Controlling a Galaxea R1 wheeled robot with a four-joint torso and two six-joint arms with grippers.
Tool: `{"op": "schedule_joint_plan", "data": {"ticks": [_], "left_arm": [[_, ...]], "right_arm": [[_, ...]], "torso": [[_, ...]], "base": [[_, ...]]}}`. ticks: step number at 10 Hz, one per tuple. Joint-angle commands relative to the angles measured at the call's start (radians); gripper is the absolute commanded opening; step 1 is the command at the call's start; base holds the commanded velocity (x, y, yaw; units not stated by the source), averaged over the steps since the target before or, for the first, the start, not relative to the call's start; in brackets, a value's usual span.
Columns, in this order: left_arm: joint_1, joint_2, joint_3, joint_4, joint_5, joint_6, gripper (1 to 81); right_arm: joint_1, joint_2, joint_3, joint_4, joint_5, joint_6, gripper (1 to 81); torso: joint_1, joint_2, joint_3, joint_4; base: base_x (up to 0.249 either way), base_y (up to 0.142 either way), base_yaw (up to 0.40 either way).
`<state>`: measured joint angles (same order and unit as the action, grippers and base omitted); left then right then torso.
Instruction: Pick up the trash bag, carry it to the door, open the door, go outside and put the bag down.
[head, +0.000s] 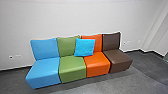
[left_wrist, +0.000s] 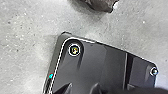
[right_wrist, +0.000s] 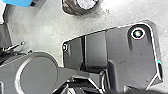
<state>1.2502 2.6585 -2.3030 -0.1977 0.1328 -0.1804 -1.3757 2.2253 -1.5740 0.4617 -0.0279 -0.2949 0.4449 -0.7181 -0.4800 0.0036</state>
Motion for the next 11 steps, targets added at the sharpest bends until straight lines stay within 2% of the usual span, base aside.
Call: {"op": "schedule_joint_plan", "data": {"ticks": [1,3,4,5,7,9,10,11], "left_arm": [[-0.142,-0.038,0.014,-0.123,0.136,0.001,81.1],[-0.174,-0.043,0.014,-0.199,0.148,0.001,81.1],[-0.183,-0.043,0.011,-0.213,0.149,0.001,81.1],[-0.191,-0.043,0.011,-0.215,0.149,0.001,81.1],[-0.203,-0.046,0.007,-0.246,0.149,-0.001,81.1],[-0.222,-0.041,-0.030,-0.307,0.156,-0.001,81.1],[-0.231,-0.035,-0.050,-0.319,0.162,-0.001,81.1],[-0.246,-0.025,-0.082,-0.335,0.195,-0.001,81.1]], "right_arm": [[0.083,-0.091,0.077,0.055,-0.084,-0.001,81.1],[0.111,-0.123,0.114,0.071,-0.086,-0.003,81.1],[0.120,-0.131,0.120,0.072,-0.087,-0.003,81.1],[0.128,-0.141,0.128,0.078,-0.086,-0.003,81.1],[0.169,-0.163,0.138,0.112,-0.093,-0.001,81.1],[0.210,-0.191,0.163,0.138,-0.096,-0.003,81.1],[0.239,-0.204,0.174,0.146,-0.125,-0.001,81.1],[0.273,-0.205,0.183,0.146,-0.152,-0.003,81.1]], "torso": [[0.060,-0.094,0.000,0.000],[0.110,-0.172,0.000,0.000],[0.130,-0.204,0.000,0.000],[0.154,-0.242,-0.095,0.000],[0.190,-0.303,-0.107,0.000],[0.228,-0.364,-0.163,0.000],[0.251,-0.400,-0.197,0.000],[0.275,-0.439,-0.234,0.000]], "base": [[0.000,0.000,0.000],[0.000,0.000,0.000],[0.000,0.000,0.000],[0.000,0.000,0.000],[0.000,0.000,0.000],[0.000,0.000,0.000],[0.000,0.000,0.000],[0.000,0.000,0.000]]}}
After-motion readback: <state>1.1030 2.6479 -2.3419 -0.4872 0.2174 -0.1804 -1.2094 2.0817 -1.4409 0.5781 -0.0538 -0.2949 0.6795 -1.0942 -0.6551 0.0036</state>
